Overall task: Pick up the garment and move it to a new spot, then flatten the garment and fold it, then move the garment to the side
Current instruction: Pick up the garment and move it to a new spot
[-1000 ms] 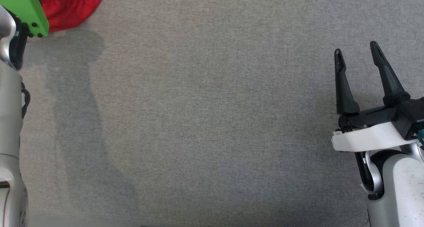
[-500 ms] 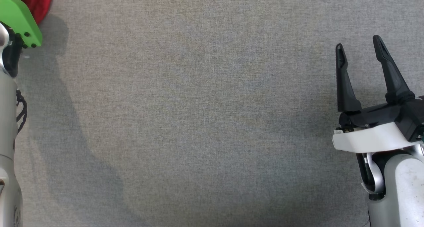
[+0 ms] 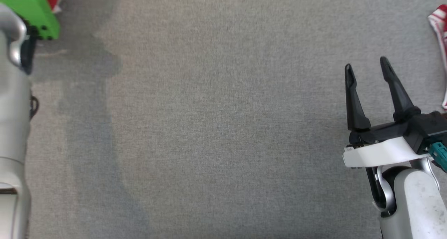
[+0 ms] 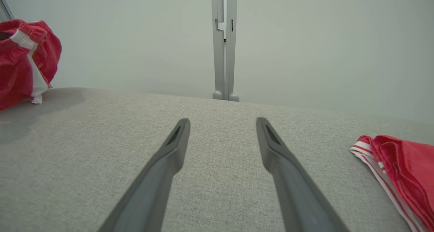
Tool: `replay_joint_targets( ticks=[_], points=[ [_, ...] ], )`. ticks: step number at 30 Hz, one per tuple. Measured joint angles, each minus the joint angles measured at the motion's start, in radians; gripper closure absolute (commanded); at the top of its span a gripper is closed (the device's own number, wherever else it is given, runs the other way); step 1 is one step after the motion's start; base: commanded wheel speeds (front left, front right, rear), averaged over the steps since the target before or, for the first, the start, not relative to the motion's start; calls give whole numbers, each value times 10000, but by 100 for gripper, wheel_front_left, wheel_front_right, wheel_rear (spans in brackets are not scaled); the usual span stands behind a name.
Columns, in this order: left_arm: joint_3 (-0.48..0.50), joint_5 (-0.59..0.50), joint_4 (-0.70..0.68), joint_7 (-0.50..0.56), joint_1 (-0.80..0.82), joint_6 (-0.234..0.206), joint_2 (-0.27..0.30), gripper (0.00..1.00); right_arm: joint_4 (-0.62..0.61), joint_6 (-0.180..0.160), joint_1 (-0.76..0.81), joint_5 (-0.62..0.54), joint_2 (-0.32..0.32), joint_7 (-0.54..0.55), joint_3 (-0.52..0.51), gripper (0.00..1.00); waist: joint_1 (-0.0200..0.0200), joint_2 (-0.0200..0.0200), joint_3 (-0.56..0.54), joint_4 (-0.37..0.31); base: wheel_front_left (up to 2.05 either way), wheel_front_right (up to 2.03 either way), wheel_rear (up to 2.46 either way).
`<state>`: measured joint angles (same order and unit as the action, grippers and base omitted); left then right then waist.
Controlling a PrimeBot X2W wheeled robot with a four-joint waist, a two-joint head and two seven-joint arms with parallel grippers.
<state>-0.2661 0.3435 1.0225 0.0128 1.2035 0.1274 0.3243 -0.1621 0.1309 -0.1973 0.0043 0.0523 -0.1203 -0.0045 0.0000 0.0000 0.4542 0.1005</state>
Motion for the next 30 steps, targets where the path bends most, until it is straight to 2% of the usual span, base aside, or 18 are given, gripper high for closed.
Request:
replay_joint_targets(
  ticks=[4, 12, 19, 21, 24, 26, 30],
  points=[
    [-976, 552, -871, 81, -53, 4, -422, 100, 499, 0, 333, 334, -12, -240, -186, 0, 0, 0, -813, -70, 0, 0, 0],
    [-2650, 2615, -3267, 867, -936, 4, -1503, 100, 1181, 0, 1241, 918, -15, -577, -731, 0, -1, 0, -2621, -324, 0, 0, 0],
    [-3590, 4144, -5448, 1248, -2360, 12, -2406, 100, 1388, 0, 1679, 1264, -17, -754, -892, 0, -1, 0, -3822, -729, 0, 0, 0],
    [-3774, 4508, -5799, 1104, -2960, -12, -2575, 100, 1475, 0, 1721, 1313, -21, -809, -938, 0, -1, 0, -3968, -914, 0, 0, 0],
    [-3998, 5200, -5942, 685, -4066, -351, -2748, 100, 1620, 0, 1716, 1344, -17, -894, -957, 0, -1, 0, -4069, -1201, 0, 0, 0],
    [-4144, 5691, -5820, 132, -4747, -639, -2755, 100, 1714, 0, 1675, 1402, -19, -936, -865, 0, -1, 0, -4044, -1403, 0, 0, 0],
    [-4560, 6287, -5110, -1233, -5461, -855, -2782, 100, 1818, 0, 1453, 1496, -21, -1030, -773, 0, -1, 0, -3814, -1653, 0, 0, 0]
  ],
)
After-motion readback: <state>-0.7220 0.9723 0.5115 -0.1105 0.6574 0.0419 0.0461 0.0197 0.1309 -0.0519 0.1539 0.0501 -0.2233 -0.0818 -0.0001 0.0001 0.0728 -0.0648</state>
